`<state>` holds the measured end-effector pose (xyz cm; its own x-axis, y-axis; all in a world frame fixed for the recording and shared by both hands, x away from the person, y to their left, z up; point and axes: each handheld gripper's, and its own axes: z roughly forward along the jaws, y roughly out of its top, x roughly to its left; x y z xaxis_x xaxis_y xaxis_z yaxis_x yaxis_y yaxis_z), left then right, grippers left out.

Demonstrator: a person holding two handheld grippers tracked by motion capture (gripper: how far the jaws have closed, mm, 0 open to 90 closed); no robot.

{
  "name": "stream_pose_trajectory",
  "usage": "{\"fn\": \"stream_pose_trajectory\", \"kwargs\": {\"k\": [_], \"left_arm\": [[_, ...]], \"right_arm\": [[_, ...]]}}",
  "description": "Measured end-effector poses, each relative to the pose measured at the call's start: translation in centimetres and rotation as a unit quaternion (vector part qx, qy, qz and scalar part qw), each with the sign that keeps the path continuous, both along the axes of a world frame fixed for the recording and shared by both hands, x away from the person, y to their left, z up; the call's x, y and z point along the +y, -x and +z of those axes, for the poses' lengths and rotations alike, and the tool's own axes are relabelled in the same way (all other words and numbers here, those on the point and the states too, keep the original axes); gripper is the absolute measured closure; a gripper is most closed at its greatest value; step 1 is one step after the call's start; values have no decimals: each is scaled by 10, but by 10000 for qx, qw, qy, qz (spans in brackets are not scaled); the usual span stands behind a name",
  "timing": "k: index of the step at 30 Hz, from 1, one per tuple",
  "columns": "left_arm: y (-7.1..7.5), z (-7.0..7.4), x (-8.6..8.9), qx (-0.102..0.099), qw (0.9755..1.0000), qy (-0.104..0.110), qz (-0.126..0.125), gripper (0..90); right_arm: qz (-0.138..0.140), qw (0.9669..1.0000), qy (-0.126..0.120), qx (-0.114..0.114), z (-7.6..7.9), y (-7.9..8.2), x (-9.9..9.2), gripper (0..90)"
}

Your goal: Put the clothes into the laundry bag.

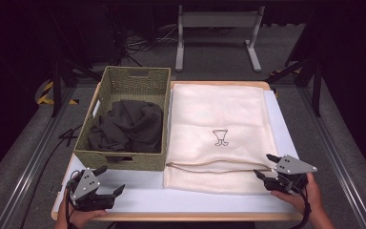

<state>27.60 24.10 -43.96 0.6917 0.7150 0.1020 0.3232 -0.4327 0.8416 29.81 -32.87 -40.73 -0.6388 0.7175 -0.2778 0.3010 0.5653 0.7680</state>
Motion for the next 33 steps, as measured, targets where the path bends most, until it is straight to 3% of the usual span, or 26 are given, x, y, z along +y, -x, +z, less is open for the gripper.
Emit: {"fn": "stream_pose_trajectory", "kwargs": {"k": [3,10,16,22,26,29,33], "left_arm": [[1,0,1,27,10000,81,-30,151],[2,0,0,15,10000,46,-71,148],[2,0,1,27,9999,45,-95,144],[1,0,1,56,9999,22,-103,141],[1,0,1,65,9999,-5,-142,140],[1,-1,0,76,9998,16,-171,138],[1,-2,-1,128,9997,2,-221,137]], "right_arm": [[12,10000,23,11,0,-1,1,327],[109,9998,182,47,0,-3,13,359],[490,9973,553,16,7,-8,40,404],[991,9879,1191,121,15,-25,76,407],[1082,9841,1379,275,11,-42,91,383],[1164,9775,1721,367,4,-54,107,366],[1147,9722,1992,439,-6,-65,118,395]]}}
